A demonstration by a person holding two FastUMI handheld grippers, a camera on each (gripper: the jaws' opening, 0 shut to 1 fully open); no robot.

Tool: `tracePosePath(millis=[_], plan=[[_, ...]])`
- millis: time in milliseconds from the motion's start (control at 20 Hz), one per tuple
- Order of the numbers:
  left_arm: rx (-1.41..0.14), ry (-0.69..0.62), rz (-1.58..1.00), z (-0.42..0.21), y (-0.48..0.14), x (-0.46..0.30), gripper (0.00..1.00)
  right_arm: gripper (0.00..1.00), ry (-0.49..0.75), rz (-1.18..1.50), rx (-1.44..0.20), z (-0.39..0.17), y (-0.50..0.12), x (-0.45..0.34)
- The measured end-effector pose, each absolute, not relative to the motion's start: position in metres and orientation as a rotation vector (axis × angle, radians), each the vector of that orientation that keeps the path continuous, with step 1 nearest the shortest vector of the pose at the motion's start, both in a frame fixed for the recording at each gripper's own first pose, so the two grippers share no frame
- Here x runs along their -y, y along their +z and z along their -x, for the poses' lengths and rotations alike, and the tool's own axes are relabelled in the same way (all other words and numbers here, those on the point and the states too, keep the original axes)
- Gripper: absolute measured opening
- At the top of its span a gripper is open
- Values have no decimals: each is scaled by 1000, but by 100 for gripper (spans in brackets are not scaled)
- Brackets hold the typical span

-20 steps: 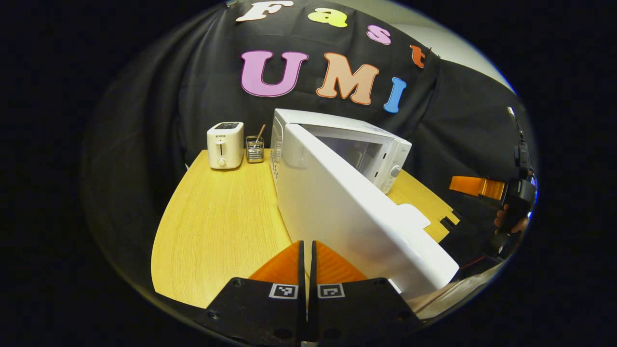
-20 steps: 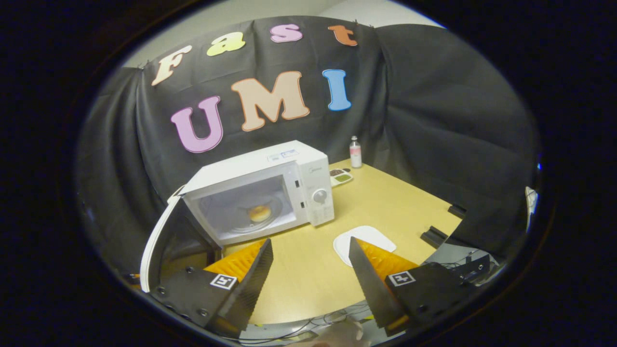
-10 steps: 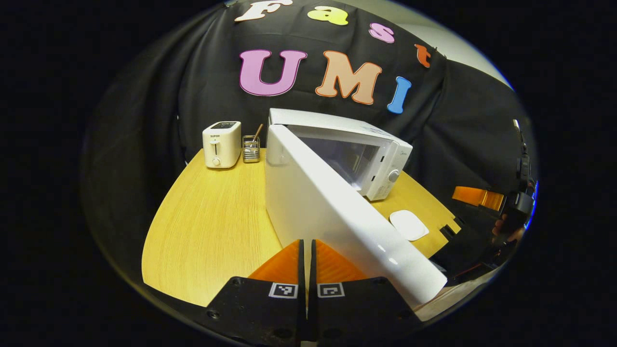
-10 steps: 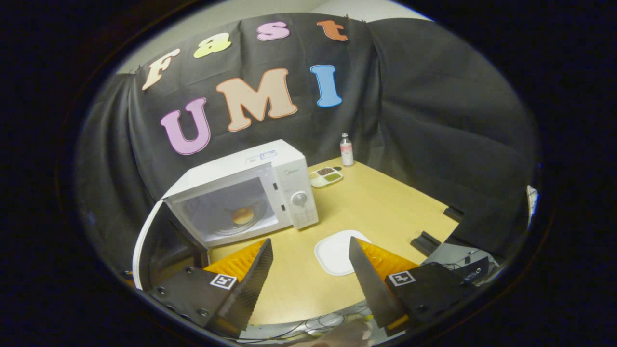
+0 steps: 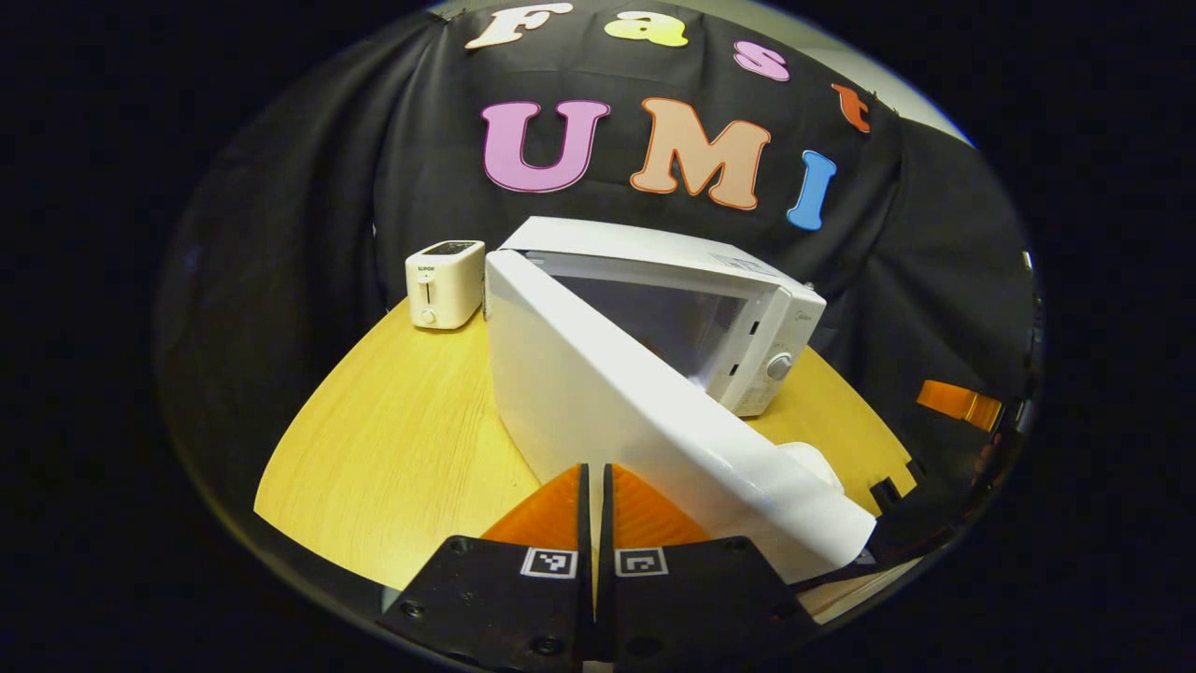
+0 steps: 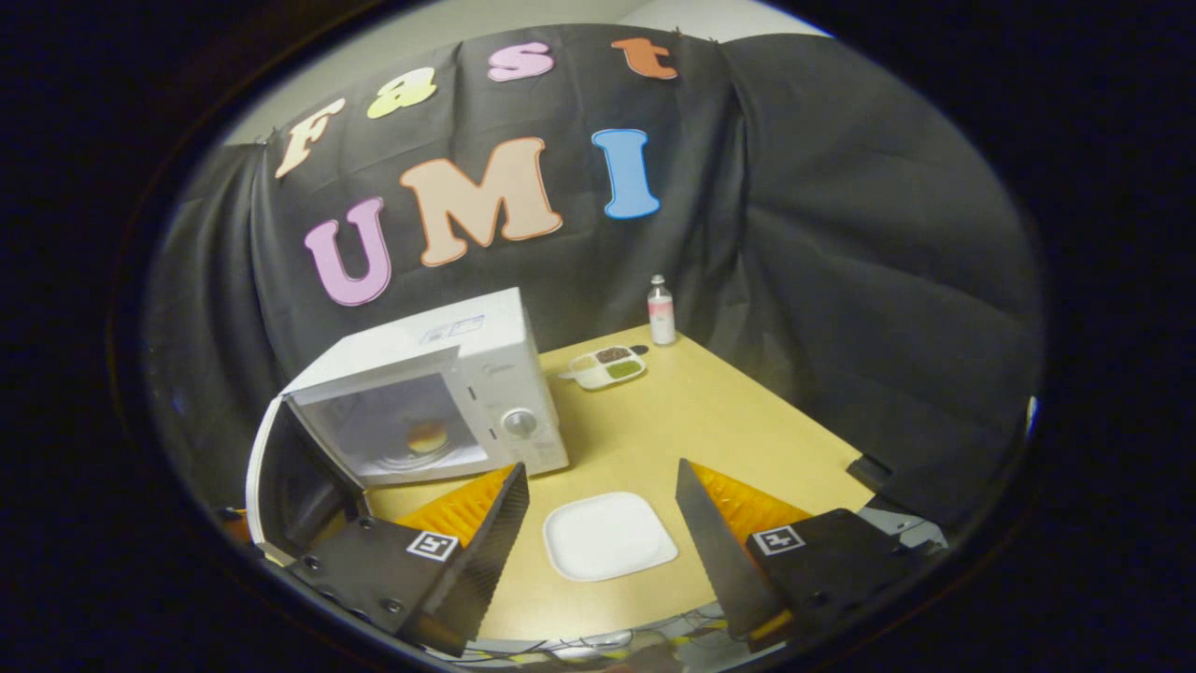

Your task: Open the microwave oven with the left hand, put the food in, and close the microwave oven.

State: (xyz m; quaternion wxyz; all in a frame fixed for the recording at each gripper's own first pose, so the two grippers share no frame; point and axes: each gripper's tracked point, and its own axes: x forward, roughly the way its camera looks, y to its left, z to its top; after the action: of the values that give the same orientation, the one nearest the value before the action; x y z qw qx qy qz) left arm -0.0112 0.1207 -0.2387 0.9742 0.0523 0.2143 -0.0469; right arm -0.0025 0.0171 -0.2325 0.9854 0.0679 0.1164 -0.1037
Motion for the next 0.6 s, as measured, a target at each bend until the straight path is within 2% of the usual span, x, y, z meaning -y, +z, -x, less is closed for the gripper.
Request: tracePosePath(millis=[250,300,600], plan=[[-402,-58,-103,-6,-243,-76,0,92,-229,-169,-189,-19,-217,39],[-390,-54,-102,-11,-243,-68,0,97,-227,-176,-185,-23,-216,46],[-369,-42,-90,-35,-248,-24,1,97,-167,-164,-191,-44,-216,52]])
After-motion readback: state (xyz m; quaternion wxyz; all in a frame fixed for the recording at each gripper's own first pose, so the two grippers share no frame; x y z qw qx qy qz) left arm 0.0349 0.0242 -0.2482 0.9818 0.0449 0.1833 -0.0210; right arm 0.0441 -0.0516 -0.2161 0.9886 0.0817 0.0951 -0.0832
